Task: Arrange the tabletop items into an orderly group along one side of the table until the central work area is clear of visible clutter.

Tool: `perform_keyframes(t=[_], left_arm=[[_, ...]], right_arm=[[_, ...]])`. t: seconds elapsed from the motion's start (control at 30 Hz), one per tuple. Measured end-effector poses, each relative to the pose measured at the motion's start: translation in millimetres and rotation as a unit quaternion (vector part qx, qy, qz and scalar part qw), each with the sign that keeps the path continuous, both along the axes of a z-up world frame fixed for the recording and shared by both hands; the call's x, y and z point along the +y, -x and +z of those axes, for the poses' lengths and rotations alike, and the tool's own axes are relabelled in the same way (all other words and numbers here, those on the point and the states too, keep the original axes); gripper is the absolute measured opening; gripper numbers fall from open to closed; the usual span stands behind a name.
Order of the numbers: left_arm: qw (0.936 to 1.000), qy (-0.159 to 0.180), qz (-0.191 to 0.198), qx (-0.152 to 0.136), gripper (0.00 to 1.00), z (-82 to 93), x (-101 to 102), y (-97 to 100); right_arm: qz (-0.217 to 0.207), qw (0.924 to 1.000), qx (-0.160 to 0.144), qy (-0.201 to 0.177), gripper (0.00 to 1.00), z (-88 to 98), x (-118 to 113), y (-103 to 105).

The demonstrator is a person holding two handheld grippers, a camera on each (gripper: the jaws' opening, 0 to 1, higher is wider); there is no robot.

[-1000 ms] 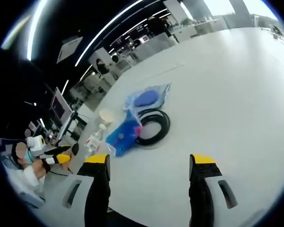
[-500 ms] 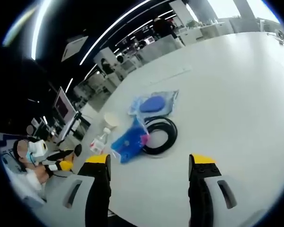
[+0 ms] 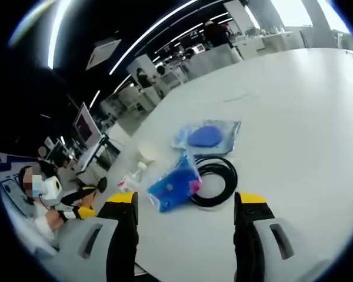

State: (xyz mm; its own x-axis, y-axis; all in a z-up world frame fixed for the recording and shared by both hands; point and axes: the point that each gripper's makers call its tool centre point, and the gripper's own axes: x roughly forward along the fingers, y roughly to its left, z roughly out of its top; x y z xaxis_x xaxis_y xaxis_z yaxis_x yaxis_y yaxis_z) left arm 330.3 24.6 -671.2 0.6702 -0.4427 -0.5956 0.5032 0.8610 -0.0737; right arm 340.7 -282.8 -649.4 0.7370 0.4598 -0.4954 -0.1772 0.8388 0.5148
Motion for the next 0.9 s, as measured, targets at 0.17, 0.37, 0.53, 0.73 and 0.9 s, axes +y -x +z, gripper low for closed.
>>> perform_keyframes(t=[0.17,0.37,0.53,0.73,0.9], left_arm=[[1.0000,0.004,0.004,-0.007,0.94,3.0,-0.1,0.7],[0.9998,0.007,0.015,-0.008,0.94,2.8,4.9,4.9],[0.9998,0.002,0.017,-0.005,0.93,-0.1,9.5,8.1],[0.9997,0.004,0.021,-0.010,0.93,3.7,12.8,11.7],[0.9997,0.006,0.024,-0.009,0.92,-0.2,13.8,17.5]], right_arm=[[0.016,0.9998,-0.006,0.006,0.64,6.8,7.9,-10.0],[0.029,0.9995,-0.011,0.009,0.63,13.7,15.0,-21.1],[0.039,0.9991,-0.017,0.008,0.63,19.6,22.0,-29.4],[0.058,0.9981,-0.018,0.008,0.62,21.5,36.2,-36.7],[0.080,0.9966,-0.019,0.009,0.61,24.6,53.0,-43.4]])
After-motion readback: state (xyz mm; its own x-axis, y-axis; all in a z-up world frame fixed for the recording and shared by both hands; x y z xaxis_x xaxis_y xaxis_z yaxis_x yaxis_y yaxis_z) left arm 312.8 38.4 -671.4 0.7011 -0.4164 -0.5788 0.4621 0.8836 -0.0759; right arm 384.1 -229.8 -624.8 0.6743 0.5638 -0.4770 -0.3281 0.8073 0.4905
